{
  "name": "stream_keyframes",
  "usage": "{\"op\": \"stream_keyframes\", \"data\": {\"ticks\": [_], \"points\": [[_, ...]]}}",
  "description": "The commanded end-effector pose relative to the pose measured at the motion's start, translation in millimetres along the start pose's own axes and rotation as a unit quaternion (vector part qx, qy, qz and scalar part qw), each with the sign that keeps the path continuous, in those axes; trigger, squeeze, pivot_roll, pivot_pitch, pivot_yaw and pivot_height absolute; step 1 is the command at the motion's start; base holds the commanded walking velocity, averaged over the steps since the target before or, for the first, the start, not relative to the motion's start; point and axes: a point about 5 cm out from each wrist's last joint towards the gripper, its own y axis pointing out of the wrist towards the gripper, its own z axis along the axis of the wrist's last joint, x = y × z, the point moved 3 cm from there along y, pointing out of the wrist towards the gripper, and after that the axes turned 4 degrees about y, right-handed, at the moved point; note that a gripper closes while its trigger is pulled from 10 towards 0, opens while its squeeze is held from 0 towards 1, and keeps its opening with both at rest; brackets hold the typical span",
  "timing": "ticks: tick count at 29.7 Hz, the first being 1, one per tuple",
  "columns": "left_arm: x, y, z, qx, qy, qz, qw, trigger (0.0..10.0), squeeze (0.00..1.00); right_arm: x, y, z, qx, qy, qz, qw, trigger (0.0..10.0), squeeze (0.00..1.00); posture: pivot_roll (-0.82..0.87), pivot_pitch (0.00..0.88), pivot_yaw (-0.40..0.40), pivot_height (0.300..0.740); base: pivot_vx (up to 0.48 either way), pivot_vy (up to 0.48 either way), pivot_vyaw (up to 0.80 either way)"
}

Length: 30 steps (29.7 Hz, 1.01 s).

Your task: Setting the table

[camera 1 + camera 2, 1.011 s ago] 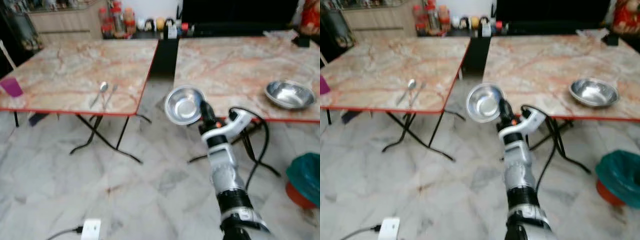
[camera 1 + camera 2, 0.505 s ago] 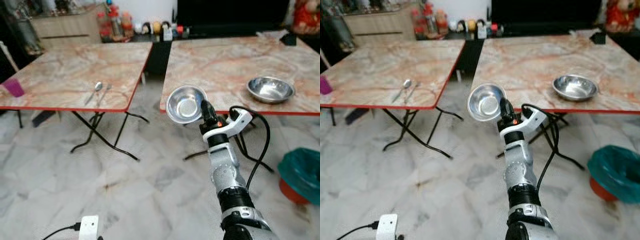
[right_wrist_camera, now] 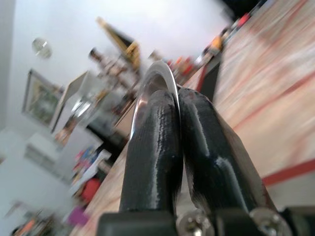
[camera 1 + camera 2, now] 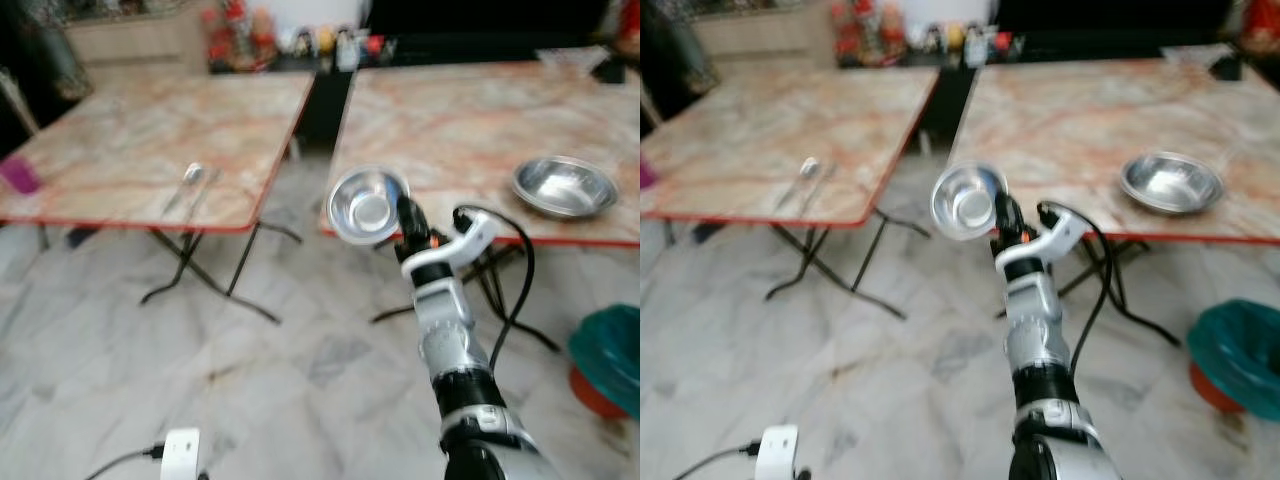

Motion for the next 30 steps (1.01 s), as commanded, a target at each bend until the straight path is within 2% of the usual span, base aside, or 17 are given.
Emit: {"op": "stream_keyframes", "data": {"ticks": [1, 15, 30], "points": [[5.5, -0.8, -4.9, -0.009, 0.003, -0.006, 1.000, 10.0, 0.00, -1.6, 3.2, 3.7, 0.005, -0.002, 0.001, 1.000, 10.0, 0.00, -0.02, 0.022, 0.061, 0.740, 0.412, 0.000, 0.00], [10.6, -0.2, -1.7, -0.007, 0.004, -0.012, 1.000, 10.0, 0.00, -4.6, 5.1, 3.8, 0.005, -0.001, 0.007, 1.000, 10.0, 0.00, -0.03, 0.023, 0.060, 0.740, 0.414, 0.000, 0.00], [9.3, 0.3, 0.5, -0.006, 0.011, -0.012, 1.000, 10.0, 0.00, -5.9, 5.3, 3.4, 0.008, 0.003, 0.009, 1.000, 10.0, 0.00, -0.03, 0.021, 0.065, 0.740, 0.398, 0.000, 0.00]]}}
